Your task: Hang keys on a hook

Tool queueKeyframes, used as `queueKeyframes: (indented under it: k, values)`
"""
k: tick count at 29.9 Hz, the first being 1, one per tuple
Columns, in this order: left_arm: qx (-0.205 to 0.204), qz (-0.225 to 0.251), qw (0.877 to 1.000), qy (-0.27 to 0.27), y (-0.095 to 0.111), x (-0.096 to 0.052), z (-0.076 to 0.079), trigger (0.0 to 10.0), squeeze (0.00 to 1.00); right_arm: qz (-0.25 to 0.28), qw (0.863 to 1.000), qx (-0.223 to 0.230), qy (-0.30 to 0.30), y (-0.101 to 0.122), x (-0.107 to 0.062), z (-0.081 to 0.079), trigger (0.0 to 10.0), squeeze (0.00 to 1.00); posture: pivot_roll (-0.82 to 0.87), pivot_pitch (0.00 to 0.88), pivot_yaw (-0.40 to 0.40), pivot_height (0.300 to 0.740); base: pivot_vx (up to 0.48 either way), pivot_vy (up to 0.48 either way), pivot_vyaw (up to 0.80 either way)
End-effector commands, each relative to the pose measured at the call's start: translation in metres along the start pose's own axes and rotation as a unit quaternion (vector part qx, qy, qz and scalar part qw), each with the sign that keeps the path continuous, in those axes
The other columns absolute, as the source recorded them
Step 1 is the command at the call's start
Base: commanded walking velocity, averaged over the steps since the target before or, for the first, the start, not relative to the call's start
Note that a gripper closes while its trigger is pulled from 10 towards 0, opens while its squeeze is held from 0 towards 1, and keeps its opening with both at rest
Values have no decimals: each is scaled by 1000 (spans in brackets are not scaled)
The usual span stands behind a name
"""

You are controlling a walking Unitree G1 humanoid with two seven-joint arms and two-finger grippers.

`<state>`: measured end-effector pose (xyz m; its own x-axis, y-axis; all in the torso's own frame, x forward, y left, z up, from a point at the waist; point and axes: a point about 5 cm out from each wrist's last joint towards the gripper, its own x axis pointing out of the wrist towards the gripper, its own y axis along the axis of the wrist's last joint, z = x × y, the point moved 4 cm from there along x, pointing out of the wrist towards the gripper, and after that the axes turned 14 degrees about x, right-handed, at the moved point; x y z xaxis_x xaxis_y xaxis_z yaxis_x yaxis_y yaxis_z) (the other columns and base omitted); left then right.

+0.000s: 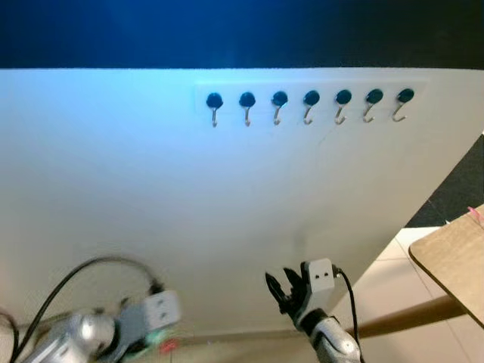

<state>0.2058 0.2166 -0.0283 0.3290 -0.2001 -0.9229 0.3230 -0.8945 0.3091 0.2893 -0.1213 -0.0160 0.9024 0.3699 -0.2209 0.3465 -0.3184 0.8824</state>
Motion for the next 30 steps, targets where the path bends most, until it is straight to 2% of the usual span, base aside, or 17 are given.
queueKeyframes:
  k: [1, 5, 10, 11, 12, 15, 17, 19, 20, 21, 22, 24, 25, 26, 28, 29, 30]
  values:
    - [-126, 7, 992, -24, -11, 28, 32, 10000, 0, -47, 999, 0, -17, -19, -5, 6, 10000, 0, 70, 75, -34, 740, 0, 0, 0]
    - [-210, -42, 977, -2, -33, 49, 56, 10000, 0, -72, 997, 5, -36, -29, -12, 13, 10000, 0, 62, 86, -31, 740, 0, 0, 0]
    - [-146, -79, 986, -9, -45, 56, 71, 10000, 0, -98, 994, 4, -51, -39, -18, 20, 10000, 0, 59, 89, -33, 740, 0, 0, 0]
    - [-332, -32, 942, 21, -37, 63, 67, 10000, 0, -111, 992, 6, -61, -44, -22, 23, 10000, 0, 64, 90, -35, 740, 0, 0, 0]
    - [-400, -13, 916, 24, -33, 65, 67, 10000, 0, -113, 992, 7, -63, -45, -23, 24, 10000, 0, 64, 90, -35, 740, 0, 0, 0]
    - [-343, -52, 937, 47, -44, 64, 63, 10000, 0, -119, 991, 7, -67, -47, -24, 25, 10000, 0, 62, 91, -34, 740, 0, 0, 0]
    - [-473, -47, 874, 103, -56, 63, 51, 10000, 0, -137, 985, 22, -101, -55, -30, 34, 10000, 0, 61, 88, -30, 740, 0, 0, 0]
    - [-480, -59, 867, 125, -63, 62, 49, 10000, 0, -144, 982, 32, -118, -59, -33, 39, 10000, 0, 61, 88, -30, 740, 0, 0, 0]
    - [-621, -28, 773, 126, -62, 65, 49, 10000, 0, -155, 977, 46, -141, -64, -38, 45, 10000, 0, 65, 87, -31, 740, 0, 0, 0]
    - [-679, -13, 723, 122, -62, 66, 51, 10000, 0, -162, 973, 54, -156, -67, -42, 49, 10000, 0, 65, 86, -32, 740, 0, 0, 0]
    - [-679, -13, 723, 122, -62, 66, 51, 10000, 0, -162, 973, 54, -156, -67, -42, 49, 10000, 0, 65, 86, -32, 740, 0, 0, 0]
    - [-470, -69, 873, 107, -66, 66, 55, 10000, 0, -182, 966, 52, -175, -74, -52, 56, 10000, 0, 80, 88, -38, 740, 0, 0, 0]
    - [-523, -56, 846, 94, -62, 68, 60, 10000, 0, -189, 964, 50, -178, -77, -56, 58, 10000, 0, 76, 87, -35, 740, 0, 0, 0]
    - [-523, -56, 846, 94, -62, 68, 60, 10000, 0, -189, 964, 50, -178, -77, -56, 58, 10000, 0, 76, 87, -35, 740, 0, 0, 0]
    - [-438, -102, 885, 120, -73, 67, 59, 10000, 0, -205, 960, 43, -185, -83, -64, 63, 10000, 0, 81, 86, -38, 740, 0, 0, 0]
    - [-438, -102, 885, 120, -73, 67, 59, 10000, 0, -205, 960, 43, -185, -83, -64, 63, 10000, 0, 81, 86, -38, 740, 0, 0, 0]
    - [-487, -92, 860, 118, -71, 68, 61, 10000, 0, -208, 959, 44, -190, -84, -66, 64, 10000, 0, 81, 86, -38, 740, 0, 0, 0]
